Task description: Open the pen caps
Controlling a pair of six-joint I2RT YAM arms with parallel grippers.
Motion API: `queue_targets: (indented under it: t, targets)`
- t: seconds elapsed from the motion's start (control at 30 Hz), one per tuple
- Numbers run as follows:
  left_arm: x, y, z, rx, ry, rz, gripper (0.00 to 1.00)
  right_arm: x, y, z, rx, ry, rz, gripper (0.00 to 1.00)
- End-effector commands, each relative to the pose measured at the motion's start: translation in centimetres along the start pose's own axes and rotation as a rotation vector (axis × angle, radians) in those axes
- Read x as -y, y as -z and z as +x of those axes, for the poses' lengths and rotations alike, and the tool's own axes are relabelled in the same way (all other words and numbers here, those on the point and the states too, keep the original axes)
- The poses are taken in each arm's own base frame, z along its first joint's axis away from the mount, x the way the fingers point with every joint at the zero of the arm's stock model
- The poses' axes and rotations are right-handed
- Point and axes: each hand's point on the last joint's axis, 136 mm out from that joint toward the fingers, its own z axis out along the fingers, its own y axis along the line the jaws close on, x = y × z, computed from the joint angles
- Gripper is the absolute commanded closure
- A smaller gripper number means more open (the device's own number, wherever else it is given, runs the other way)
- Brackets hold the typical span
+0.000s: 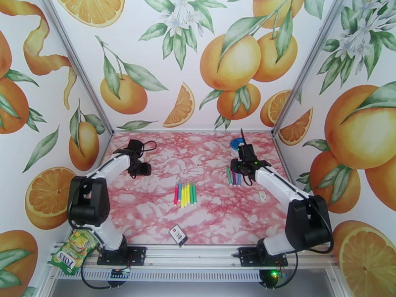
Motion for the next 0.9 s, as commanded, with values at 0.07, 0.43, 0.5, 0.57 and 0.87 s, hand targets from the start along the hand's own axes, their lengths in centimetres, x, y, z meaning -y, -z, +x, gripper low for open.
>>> queue_targets:
  t: [0.07,0.43,0.5,0.57,0.87]
  targets:
    - [2.4,2.6,-1.6,0.137,-0.063,0.121,0.37,-3.3,1.2,-0.3,0.023,0.078,-0.088,0.52]
    - [7.3,4.4,-2.8,0.252,-0.122,0.357,0.32,-10.4,1.1,2.7,-0.040,0.184,-0.302,0.52]
    - [8.1,4.7,-3.0,0.272,-0.123,0.403,0.32,-11.1,1.0,3.3,-0.058,0.193,-0.329,0.52]
    - [8.7,5.1,-3.2,0.288,-0.130,0.438,0.32,-11.9,1.0,3.9,-0.074,0.200,-0.360,0.51]
    - [9.5,6.2,-3.9,0.347,-0.127,0.488,0.32,-16.5,0.1,7.3,-0.157,0.268,-0.460,0.51]
